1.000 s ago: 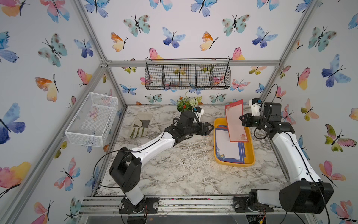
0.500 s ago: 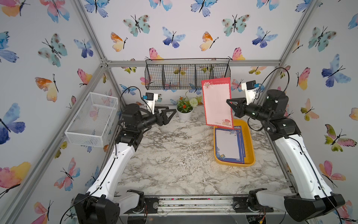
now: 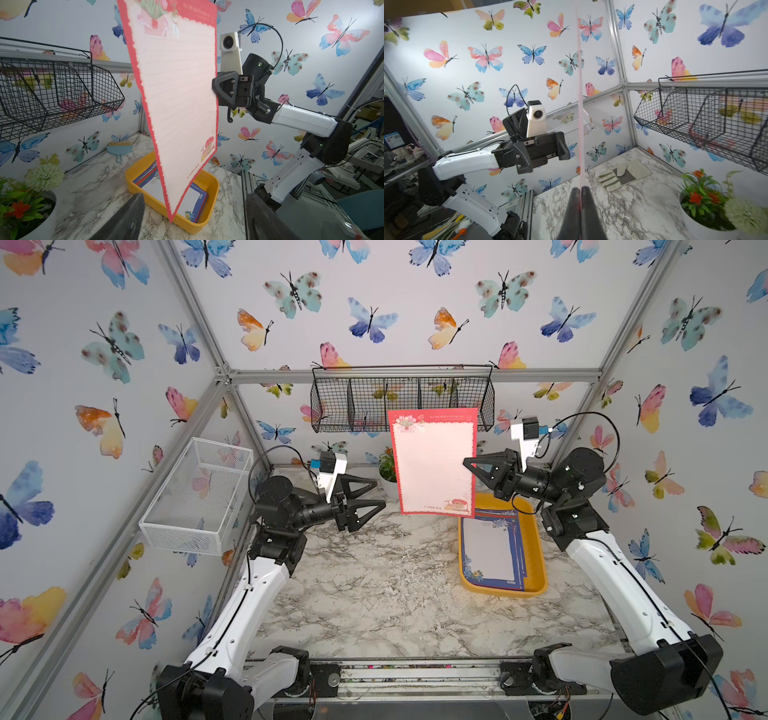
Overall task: Take out the stationery paper from the storage box
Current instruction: Pick up the stationery paper from the storage box.
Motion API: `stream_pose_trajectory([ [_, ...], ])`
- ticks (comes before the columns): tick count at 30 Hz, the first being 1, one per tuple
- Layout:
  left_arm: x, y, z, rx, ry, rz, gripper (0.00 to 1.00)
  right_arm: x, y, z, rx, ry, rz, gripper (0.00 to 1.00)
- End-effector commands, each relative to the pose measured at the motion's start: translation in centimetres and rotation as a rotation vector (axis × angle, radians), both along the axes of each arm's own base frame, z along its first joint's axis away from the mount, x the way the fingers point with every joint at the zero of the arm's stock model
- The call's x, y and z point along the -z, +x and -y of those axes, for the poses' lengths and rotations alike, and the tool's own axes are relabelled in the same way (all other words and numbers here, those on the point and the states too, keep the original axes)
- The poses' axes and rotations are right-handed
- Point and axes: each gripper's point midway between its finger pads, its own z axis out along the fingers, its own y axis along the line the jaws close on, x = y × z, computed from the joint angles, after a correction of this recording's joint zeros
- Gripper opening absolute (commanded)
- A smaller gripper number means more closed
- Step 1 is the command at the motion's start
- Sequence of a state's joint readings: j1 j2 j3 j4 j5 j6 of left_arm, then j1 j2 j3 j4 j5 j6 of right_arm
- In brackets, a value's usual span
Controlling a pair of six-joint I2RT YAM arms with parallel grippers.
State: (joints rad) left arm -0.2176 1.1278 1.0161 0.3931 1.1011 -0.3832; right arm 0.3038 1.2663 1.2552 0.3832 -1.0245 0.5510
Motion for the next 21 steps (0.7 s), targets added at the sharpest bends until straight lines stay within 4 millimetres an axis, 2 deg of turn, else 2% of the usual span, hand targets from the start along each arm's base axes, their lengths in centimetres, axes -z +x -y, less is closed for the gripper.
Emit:
stream_pose_trajectory([
  [1,-1.2,-1.3,0.2,0.082,-0.042,0.046,0.77,-1.0,-1.9,-0.8,-0.090,0.026,0.060,0.02],
  [6,-1.0,-1.8,0.5,0.130,-0.056,0.028,0.71,-0.6,-2.3,-2.0,-0.126,0.025,0.049,0.02],
  [14,-1.3,-3.2,1.2,0.173,-0.059,0.044,0.56,0.8,-3.0,-4.1,-0.192,0.020,0.033,0.02],
  [18,-1.4,-2.9,1.1,0.155,-0.071,0.029,0.43,1.4,-3.3,-4.9,-0.209,0.023,0.028,0.02],
  [21,-1.1,-2.4,1.0,0.123,-0.084,0.011,0.26,1.6,-3.3,-5.1,-0.201,0.031,0.029,0.02],
])
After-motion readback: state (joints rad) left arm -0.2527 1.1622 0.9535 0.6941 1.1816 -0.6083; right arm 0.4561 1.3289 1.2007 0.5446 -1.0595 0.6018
